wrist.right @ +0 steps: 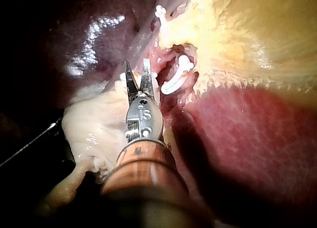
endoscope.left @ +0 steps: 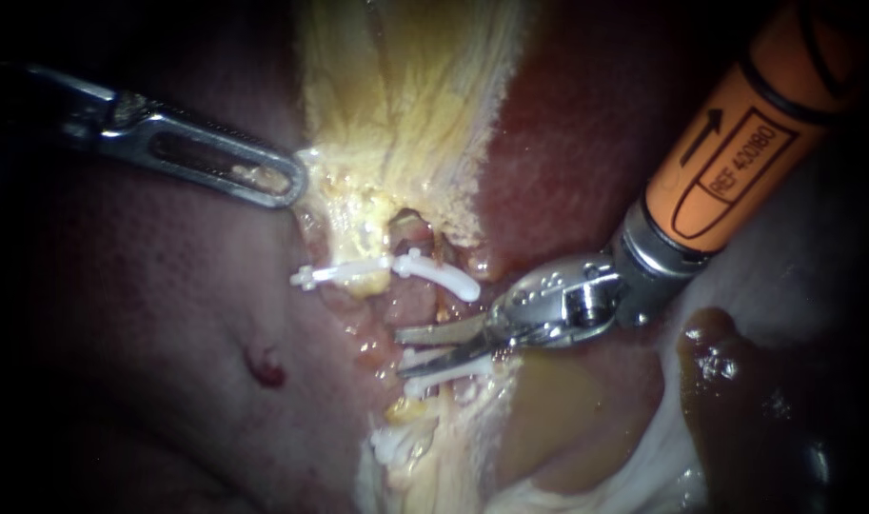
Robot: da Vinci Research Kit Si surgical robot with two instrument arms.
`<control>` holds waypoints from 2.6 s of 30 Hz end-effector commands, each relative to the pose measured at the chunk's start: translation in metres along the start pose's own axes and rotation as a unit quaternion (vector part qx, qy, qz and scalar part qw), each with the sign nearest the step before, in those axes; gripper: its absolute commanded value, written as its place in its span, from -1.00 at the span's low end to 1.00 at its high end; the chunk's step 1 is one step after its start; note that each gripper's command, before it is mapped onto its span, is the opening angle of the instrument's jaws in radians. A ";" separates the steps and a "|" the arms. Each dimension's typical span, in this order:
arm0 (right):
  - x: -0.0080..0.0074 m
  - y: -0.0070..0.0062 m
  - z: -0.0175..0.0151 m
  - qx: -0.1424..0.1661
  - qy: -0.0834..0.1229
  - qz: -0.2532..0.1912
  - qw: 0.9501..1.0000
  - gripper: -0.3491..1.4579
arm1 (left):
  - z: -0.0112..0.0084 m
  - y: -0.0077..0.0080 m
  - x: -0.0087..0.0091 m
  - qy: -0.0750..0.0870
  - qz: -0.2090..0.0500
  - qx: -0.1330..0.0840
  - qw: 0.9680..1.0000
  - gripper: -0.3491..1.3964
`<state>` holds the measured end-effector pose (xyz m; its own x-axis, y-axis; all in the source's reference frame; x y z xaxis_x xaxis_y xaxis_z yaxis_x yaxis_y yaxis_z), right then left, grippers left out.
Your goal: Go to the cutting position right tube
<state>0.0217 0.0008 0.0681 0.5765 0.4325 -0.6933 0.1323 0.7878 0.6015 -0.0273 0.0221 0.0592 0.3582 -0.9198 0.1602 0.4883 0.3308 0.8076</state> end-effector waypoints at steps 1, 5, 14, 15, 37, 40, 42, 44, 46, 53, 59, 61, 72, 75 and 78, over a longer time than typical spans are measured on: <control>0.0000 0.0000 0.0000 0.000 0.000 0.000 1.000 -0.31 | 0.0000 0.0000 0.0000 0.000 0.000 0.000 1.000 -1.00; 0.0000 0.0000 0.0000 0.000 0.000 0.000 1.000 -0.31 | 0.0000 0.0000 0.0000 0.000 0.000 0.000 1.000 -1.00; -0.0001 0.0000 0.0000 0.000 0.000 0.000 1.000 -0.16 | 0.0000 0.0001 0.0000 0.000 0.000 0.000 1.000 -1.00; -0.0001 0.0001 0.0001 0.000 0.000 0.000 1.000 0.00 | 0.0000 0.0001 0.0000 0.000 0.000 0.000 1.000 -1.00; -0.0040 0.0009 -0.0023 0.005 -0.009 0.071 0.997 0.91 | 0.0000 0.0001 0.0000 0.000 0.000 0.000 1.000 -1.00; -0.0043 0.0012 -0.0025 0.005 -0.011 0.077 0.997 0.91 | 0.0000 0.0002 0.0000 0.000 0.000 0.000 1.000 -1.00; -0.0045 0.0013 -0.0025 0.005 -0.011 0.077 0.997 0.91 | 0.0000 0.0002 0.0000 0.000 0.000 0.000 1.000 -1.00; -0.0047 0.0013 -0.0022 0.004 -0.011 0.079 0.997 0.91 | 0.0000 0.0002 0.0000 0.000 0.000 0.000 1.000 -1.00; -0.0050 0.0013 -0.0019 0.003 -0.013 0.081 0.997 0.91 | 0.0000 0.0002 0.0001 0.000 0.000 0.000 1.000 -1.00; -0.0058 0.0019 -0.0005 0.000 -0.017 0.084 0.996 0.95 | 0.0000 0.0002 0.0001 0.000 0.000 0.000 1.000 -1.00; -0.0067 0.0025 0.0001 -0.001 -0.023 0.082 0.996 0.95 | 0.0000 0.0002 0.0001 0.000 0.000 0.000 1.000 -1.00; -0.0071 0.0028 0.0003 0.000 -0.024 0.082 0.996 0.95 | 0.0000 0.0003 0.0001 0.000 0.001 0.000 1.000 -1.00; -0.0078 0.0039 0.0009 0.011 -0.015 0.079 0.997 0.99 | 0.0000 0.0003 0.0001 0.000 0.000 0.000 1.000 -1.00; -0.0075 0.0037 0.0011 0.023 -0.006 0.074 0.997 0.99 | 0.0001 0.0003 0.0001 0.000 0.001 0.000 1.000 -1.00; -0.0070 0.0035 0.0016 0.042 0.000 0.062 0.997 0.95 | 0.0001 0.0003 0.0001 0.000 0.001 0.000 1.000 -1.00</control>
<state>0.0196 -0.0003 0.0755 0.5892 0.5209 -0.6177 0.1449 0.6840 0.7149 -0.0271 0.0221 0.0595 0.3588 -0.9194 0.1610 0.4878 0.3318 0.8075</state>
